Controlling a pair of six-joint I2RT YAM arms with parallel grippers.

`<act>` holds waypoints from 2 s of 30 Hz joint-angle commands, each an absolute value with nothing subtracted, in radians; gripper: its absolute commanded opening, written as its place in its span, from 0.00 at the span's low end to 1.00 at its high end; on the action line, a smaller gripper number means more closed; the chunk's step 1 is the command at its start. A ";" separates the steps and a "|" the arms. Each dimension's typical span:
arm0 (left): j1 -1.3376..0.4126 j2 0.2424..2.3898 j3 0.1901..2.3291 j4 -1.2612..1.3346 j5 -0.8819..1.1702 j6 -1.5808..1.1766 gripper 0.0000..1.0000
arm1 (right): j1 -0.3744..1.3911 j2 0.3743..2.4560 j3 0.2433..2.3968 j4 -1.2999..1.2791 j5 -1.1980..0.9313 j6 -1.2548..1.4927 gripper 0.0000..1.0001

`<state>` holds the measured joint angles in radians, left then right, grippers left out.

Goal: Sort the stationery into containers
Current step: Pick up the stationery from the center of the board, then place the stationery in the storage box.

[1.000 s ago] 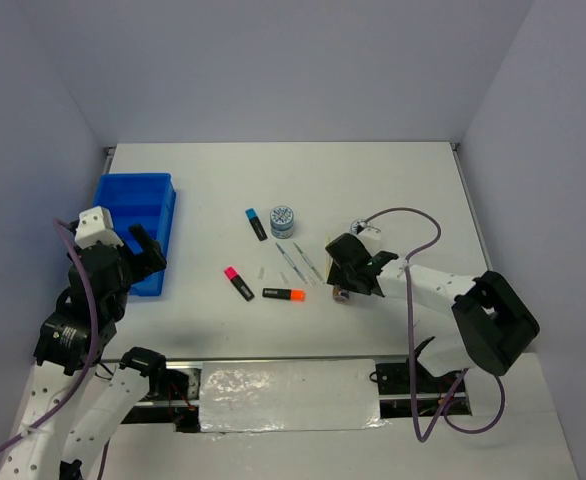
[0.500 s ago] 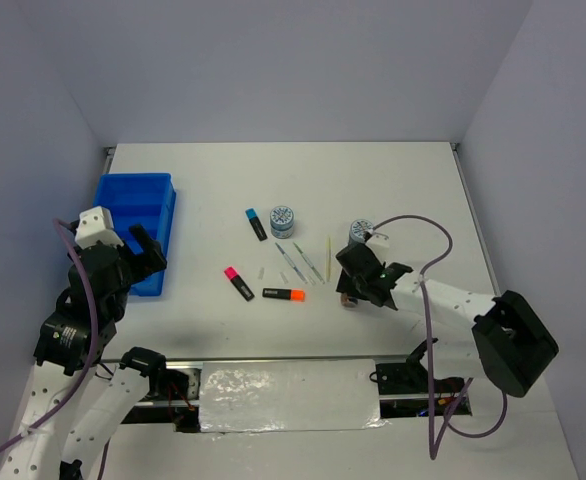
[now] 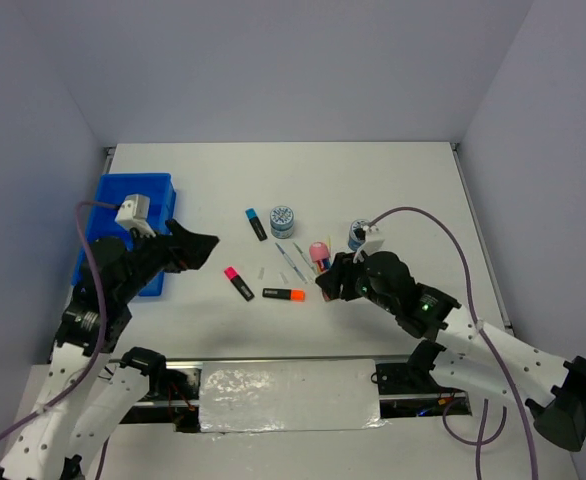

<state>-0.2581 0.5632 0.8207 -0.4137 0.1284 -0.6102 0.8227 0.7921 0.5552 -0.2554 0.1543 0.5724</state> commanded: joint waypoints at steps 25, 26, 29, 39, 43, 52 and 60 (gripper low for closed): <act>-0.646 0.818 0.663 0.324 0.384 -0.902 0.81 | 1.075 0.992 0.857 0.150 -0.040 0.393 0.00; -0.646 0.816 0.663 0.322 0.374 -0.899 0.72 | 1.077 0.994 0.854 0.149 -0.037 0.390 0.00; -0.646 0.808 0.673 0.290 0.347 -0.885 0.34 | 1.077 0.994 0.842 0.150 -0.023 0.393 0.00; -0.647 0.795 0.690 0.259 0.296 -0.871 0.00 | 1.077 0.989 0.842 0.150 -0.049 0.380 0.00; -0.647 0.773 0.712 0.171 0.192 -0.835 0.00 | 1.077 0.970 0.819 0.150 -0.002 0.383 0.17; -0.647 0.672 0.704 0.111 0.023 -0.850 0.00 | 1.068 0.933 0.772 0.124 0.118 0.428 1.00; -0.646 0.673 0.944 -0.324 -0.551 -0.906 0.00 | 1.060 0.842 0.756 -0.038 0.355 0.448 1.00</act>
<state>-0.6506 0.6731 0.7986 -0.1661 -0.1936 -0.8738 1.0637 0.9165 0.7631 0.0246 0.1993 0.4316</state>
